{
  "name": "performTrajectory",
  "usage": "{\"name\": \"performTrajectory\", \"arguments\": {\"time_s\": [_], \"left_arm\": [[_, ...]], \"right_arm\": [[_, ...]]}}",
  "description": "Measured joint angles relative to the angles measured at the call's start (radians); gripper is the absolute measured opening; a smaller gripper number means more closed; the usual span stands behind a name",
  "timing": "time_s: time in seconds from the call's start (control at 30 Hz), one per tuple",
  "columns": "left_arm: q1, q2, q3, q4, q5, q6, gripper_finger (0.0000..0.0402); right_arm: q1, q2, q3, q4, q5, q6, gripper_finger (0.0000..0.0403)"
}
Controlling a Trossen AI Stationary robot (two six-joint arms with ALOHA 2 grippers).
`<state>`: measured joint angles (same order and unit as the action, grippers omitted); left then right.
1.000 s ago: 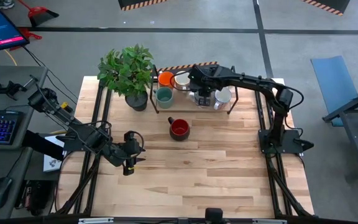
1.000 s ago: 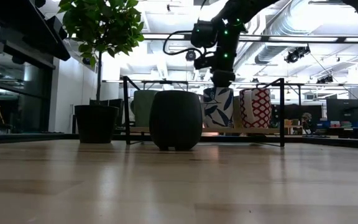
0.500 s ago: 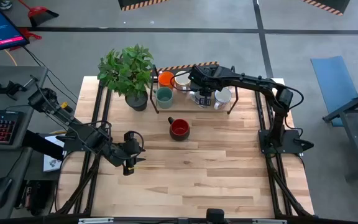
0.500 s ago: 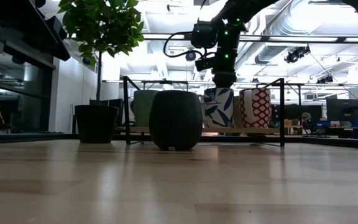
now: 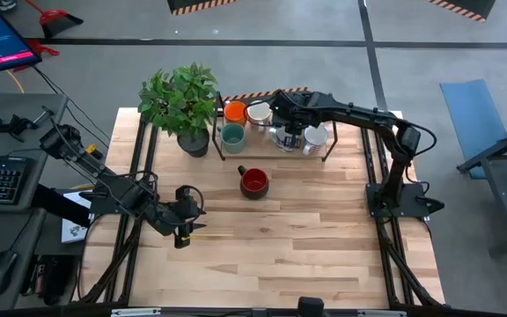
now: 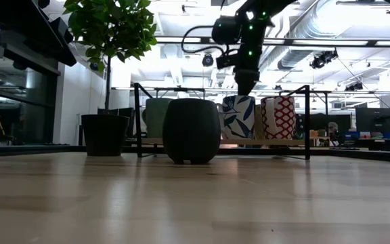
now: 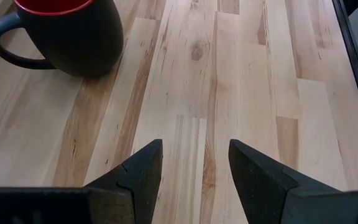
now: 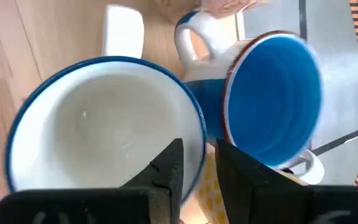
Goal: Place coffee mugs
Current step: Put the patterned blue mug on the shelf
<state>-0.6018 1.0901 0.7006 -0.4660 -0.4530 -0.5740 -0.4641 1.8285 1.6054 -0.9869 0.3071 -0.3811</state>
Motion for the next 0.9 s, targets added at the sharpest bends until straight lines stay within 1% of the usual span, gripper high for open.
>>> {"name": "performTrajectory", "arguments": {"time_s": [0.17,0.27,0.37,0.47,0.53,0.67,0.9], "left_arm": [[0.000,0.000,0.000,0.000,0.000,0.000,0.0172],[0.000,0.000,0.000,0.000,0.000,0.001,0.0172],[0.000,0.000,0.000,0.000,-0.002,0.001,0.0172],[0.000,0.000,0.000,0.000,-0.002,0.001,0.0172],[0.000,0.000,0.000,0.000,-0.002,0.001,0.0172],[0.000,0.000,0.000,0.000,-0.002,0.002,0.0172],[0.000,0.000,0.000,0.000,-0.002,0.002,0.0172]], "right_arm": [[0.000,-0.054,0.000,0.002,-0.004,0.013,0.0072],[0.002,-0.079,0.000,0.018,-0.054,0.034,0.0072],[0.011,-0.097,0.000,0.053,-0.135,0.052,0.0072],[0.021,-0.098,0.000,0.083,-0.262,0.060,0.0072],[0.033,-0.093,0.000,0.097,-0.320,0.059,0.0071],[0.061,-0.079,0.000,0.134,-0.334,0.035,0.0071],[0.082,-0.068,0.001,0.190,-0.326,0.006,0.0071]]}}
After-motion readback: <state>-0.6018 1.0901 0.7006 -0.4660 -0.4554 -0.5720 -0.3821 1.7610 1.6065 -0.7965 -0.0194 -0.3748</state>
